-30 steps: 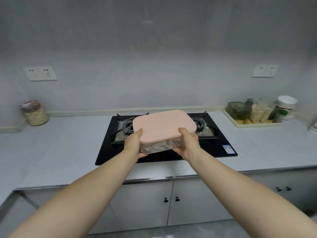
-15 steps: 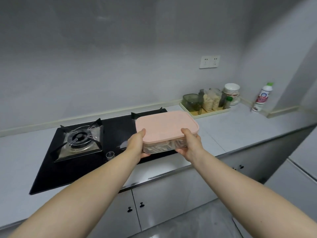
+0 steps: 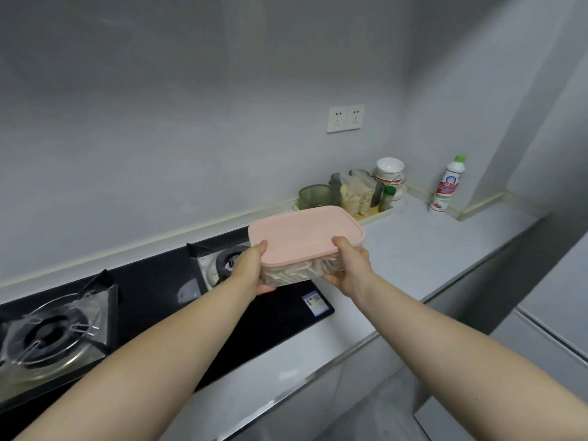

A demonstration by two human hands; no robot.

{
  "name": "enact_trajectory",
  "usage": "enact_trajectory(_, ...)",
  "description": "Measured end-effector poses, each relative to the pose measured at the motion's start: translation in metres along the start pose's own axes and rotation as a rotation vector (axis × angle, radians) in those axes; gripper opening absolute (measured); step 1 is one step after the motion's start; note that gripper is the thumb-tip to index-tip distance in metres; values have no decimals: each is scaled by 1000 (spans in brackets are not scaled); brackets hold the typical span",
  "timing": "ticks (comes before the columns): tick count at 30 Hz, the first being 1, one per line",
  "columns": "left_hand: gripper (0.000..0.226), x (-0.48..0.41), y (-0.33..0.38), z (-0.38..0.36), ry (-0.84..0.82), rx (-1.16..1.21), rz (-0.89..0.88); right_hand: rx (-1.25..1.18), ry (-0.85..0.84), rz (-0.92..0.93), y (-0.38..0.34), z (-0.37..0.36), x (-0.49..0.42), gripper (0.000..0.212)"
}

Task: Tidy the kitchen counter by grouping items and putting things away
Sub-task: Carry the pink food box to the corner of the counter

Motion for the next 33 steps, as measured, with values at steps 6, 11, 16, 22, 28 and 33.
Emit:
enact_trajectory(6, 42, -52, 29, -30, -98, -168, -59, 6, 66, 33, -22, -3, -48, 54)
enact_trajectory(11, 37, -73, 36, -66, -148, -280, -67, -39, 140, 36, -38, 22, -80, 53)
enact_trajectory(16, 26, -91, 33, -118, -178, -352, -29, -45, 191, 24, -61, 58, -116, 56)
enact_trajectory(22, 37, -121, 28, -178, -192, -353, 24, -2, 181, -21, -98, 90, -170, 59)
enact_trajectory(28, 40, -146, 23, -236, -214, -360, 134, -32, 126, -123, -128, 119, -227, 77)
enact_trajectory(33, 39, -163, 26, -291, -203, -368, 174, 14, 170, -138, -170, 148, -254, 43)
Point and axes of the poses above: each hand's wrist, its own x-axis away from the middle knuckle, its own z-axis out of the back of the hand, y = z × x, the point moved 6 cm from there along -x, towards the middle knuckle, and after that the axes turned 13 degrees about -x, right-handed, at the moved point
